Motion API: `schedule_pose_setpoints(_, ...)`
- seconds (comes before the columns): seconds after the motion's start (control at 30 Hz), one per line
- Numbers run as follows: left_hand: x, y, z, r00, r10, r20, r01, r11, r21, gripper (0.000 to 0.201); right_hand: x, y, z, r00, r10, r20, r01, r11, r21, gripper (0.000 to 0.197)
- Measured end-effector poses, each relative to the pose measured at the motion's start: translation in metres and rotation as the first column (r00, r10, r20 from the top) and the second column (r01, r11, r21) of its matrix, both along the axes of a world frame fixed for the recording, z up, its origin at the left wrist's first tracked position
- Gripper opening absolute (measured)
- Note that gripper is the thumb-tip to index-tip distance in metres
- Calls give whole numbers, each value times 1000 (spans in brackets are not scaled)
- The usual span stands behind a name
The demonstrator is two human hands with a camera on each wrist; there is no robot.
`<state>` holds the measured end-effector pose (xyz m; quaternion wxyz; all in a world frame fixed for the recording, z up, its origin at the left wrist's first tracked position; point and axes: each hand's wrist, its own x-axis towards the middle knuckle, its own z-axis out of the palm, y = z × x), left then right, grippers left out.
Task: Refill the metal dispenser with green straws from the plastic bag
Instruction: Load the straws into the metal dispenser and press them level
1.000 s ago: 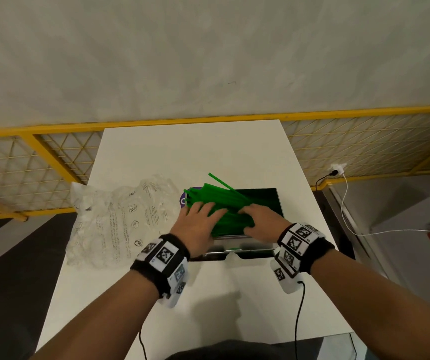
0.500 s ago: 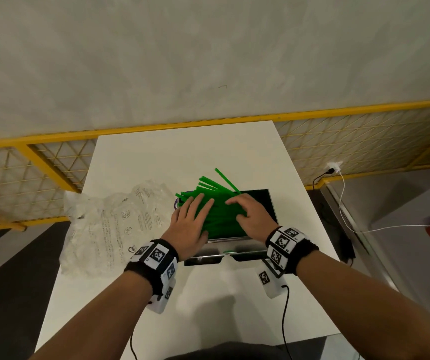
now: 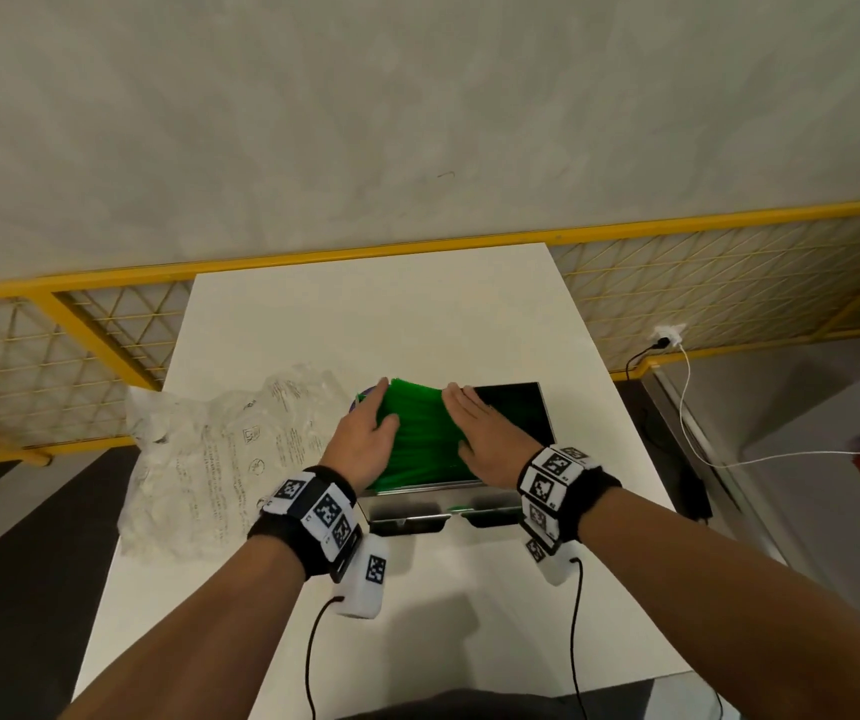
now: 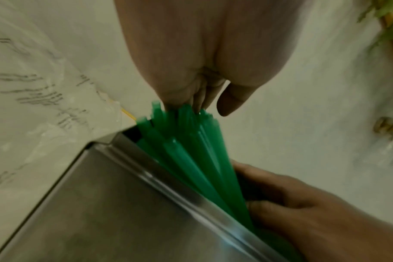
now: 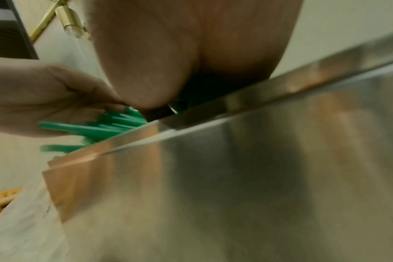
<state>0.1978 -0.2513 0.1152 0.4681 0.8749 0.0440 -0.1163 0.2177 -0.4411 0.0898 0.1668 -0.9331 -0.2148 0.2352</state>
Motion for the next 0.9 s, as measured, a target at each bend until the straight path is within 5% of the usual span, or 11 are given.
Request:
schedule_pose_setpoints(0.13, -3, 9, 1, 996, 83, 20, -82, 996, -44, 55, -6, -1, -1, 999, -15, -51, 20, 995, 103, 64)
schedule_pose_setpoints(0.2, -10, 8, -1, 999, 10, -41, -12, 999, -39, 57, -6, -3, -2, 996, -94, -1, 93, 975, 204, 64)
schedule_pose_setpoints(0.3, -21, 8, -10, 997, -56, -47, 49, 990, -129, 56, -8, 0, -5, 995, -90, -37, 94, 984, 152, 67)
schedule_pose_setpoints(0.43, -23, 21, -9, 981, 193, 37, -167, 916, -365, 46, -6, 0, -4, 987, -135, -82, 152, 958, 244, 64)
schedule_pose_setpoints(0.5, -26, 31, -10, 975, 189, 120, -149, 948, -281, 47, -6, -8, 2, 978, -179, -105, 204, 923, 328, 69)
schedule_pose_setpoints(0.6, -36, 32, -10, 954, -202, 222, 207, 978, 4, 66, -8, -17, 6, 971, -140, -193, 182, 959, 218, 81)
schedule_pose_setpoints(0.7, -36, 21, -15, 844, -533, 56, 456, 770, 447, 72, -2, -13, 7, 967, -116, -229, 132, 990, 56, 85)
schedule_pose_setpoints(0.9, -17, 19, -15, 855, -518, -28, 427, 673, 604, 65, 14, 5, 1, 990, -74, -118, 55, 986, -159, 86)
